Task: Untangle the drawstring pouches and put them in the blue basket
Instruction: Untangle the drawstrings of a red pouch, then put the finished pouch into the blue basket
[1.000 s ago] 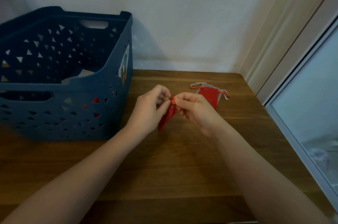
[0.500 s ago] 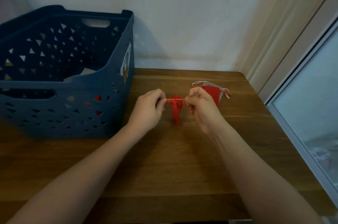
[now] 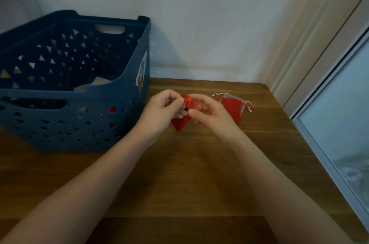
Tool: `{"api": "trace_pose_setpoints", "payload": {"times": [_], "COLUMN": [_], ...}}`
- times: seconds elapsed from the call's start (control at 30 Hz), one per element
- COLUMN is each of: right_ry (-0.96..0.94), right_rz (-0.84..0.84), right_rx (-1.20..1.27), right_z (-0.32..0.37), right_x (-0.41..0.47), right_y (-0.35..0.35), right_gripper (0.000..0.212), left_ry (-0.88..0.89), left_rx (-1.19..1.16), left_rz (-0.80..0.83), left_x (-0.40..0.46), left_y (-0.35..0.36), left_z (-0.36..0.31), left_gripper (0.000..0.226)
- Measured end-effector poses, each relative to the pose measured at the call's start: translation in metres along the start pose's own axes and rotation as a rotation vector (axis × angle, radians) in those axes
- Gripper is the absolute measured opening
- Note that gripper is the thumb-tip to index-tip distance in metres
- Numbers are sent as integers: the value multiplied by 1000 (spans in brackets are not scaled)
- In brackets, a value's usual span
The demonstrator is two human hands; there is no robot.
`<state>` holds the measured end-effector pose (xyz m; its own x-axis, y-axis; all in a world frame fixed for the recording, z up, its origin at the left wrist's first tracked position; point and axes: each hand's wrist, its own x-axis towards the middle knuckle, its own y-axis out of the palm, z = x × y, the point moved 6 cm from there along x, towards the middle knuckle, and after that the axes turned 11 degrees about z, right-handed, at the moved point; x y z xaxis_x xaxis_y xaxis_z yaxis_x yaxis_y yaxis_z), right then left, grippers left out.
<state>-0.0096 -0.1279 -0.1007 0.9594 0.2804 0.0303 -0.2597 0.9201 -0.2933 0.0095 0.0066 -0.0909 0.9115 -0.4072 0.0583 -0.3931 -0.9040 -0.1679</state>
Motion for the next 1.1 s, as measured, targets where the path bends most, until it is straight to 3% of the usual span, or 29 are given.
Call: {"api": "trace_pose_setpoints", "payload": {"times": [0.1,0.27,0.37,0.47,0.7,0.87,1.1], "right_ry": [-156,-350,-470,-511,-314,-224,68], "right_rz": [-83,-191,-203,-155,107,-106,-246], "right_rx": [-29,14,-25,-69,-366,-343,-318], "right_z": [26,86,135,171,162,120,17], "right_x": [7,26,41,64,94,86,59], "right_y": [1,-1,9,31,80,40,-40], "right_gripper": [33,26,25,23,24,20,11], "left_ry": [91,347,525,607,327,378,460], "left_rx": [56,358,553,708,781,843,881], "left_rz": [-45,-176,-322,-375,-330,-280,-38], "left_x": [-4,-24,-49,-66,-70,-69,-27], "left_y": [-5,-28,-55,-80,-117,-97,-10], "left_z": [-26,-92,-133,-156,-135,-135,-118], "left_gripper": [11,16,23,13,16,17,16]}}
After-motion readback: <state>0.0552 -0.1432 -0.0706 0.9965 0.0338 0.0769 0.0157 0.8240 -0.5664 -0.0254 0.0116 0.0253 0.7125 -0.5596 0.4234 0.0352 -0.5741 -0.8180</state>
